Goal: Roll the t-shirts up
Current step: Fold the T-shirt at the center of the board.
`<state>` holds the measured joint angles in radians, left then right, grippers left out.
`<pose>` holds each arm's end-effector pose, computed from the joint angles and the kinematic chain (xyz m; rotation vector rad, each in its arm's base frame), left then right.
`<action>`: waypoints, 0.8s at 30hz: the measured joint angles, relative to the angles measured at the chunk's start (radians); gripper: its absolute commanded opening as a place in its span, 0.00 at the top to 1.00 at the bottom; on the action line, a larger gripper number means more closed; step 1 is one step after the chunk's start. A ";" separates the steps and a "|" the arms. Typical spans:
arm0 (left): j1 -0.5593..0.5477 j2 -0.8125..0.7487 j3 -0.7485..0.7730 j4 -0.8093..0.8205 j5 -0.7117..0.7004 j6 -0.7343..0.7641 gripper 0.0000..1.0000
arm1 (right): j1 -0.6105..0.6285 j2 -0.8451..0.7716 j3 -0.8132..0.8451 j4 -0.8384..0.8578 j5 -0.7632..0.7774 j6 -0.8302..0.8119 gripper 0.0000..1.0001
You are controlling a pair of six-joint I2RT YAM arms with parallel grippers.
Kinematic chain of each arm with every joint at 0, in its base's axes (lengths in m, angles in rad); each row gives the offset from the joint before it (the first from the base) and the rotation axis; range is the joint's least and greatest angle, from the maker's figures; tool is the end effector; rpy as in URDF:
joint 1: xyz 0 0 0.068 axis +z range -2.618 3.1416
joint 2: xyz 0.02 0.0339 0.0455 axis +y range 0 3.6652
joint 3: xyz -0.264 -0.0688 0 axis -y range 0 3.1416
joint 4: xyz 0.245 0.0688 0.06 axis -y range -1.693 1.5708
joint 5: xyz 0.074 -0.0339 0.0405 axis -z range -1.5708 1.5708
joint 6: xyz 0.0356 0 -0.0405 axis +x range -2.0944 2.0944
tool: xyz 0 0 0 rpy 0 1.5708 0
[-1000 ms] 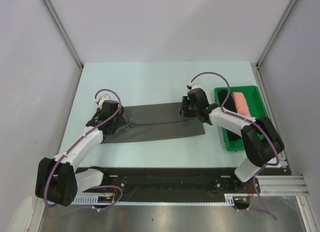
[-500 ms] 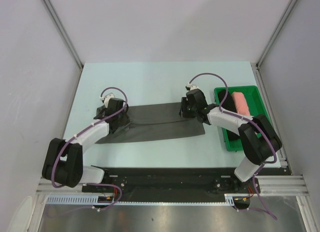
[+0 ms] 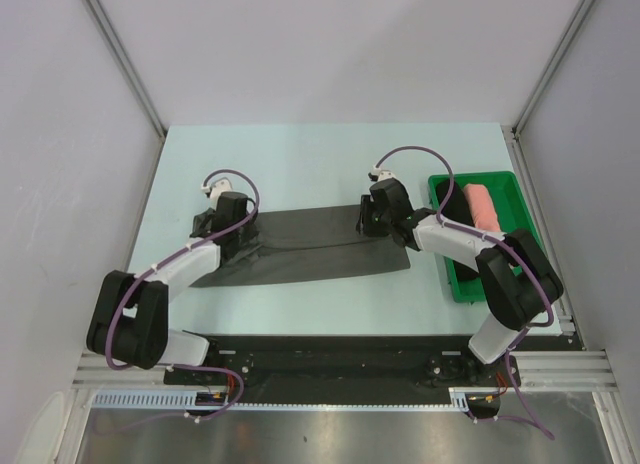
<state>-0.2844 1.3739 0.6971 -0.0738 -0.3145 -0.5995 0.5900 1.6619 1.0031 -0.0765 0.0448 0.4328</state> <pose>0.2678 -0.0668 0.1922 -0.5114 2.2203 -0.0969 0.2965 0.1966 0.2004 -0.1613 2.3460 0.4649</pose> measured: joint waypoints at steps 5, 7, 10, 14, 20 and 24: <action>-0.002 0.009 -0.006 0.030 -0.007 0.006 0.87 | 0.002 0.000 0.000 0.000 0.000 0.000 0.68; -0.002 0.010 -0.010 0.034 -0.005 0.005 0.90 | 0.003 0.000 0.000 0.000 0.000 0.000 0.67; -0.006 0.005 -0.021 0.028 -0.002 -0.003 0.95 | 0.005 0.000 0.000 0.000 0.000 -0.001 0.67; -0.010 -0.045 -0.047 -0.011 0.017 -0.027 0.98 | 0.005 0.000 0.000 0.000 0.000 -0.001 0.68; -0.010 -0.138 -0.069 -0.078 0.077 -0.075 0.97 | 0.006 0.000 0.000 0.000 0.000 -0.001 0.68; -0.010 -0.151 -0.087 -0.103 0.135 -0.104 0.95 | 0.009 0.000 0.000 0.000 0.000 -0.001 0.68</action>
<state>-0.2947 1.2232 0.6102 -0.1764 -0.1791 -0.7033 0.5987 1.6623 1.0031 -0.0765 0.0444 0.4320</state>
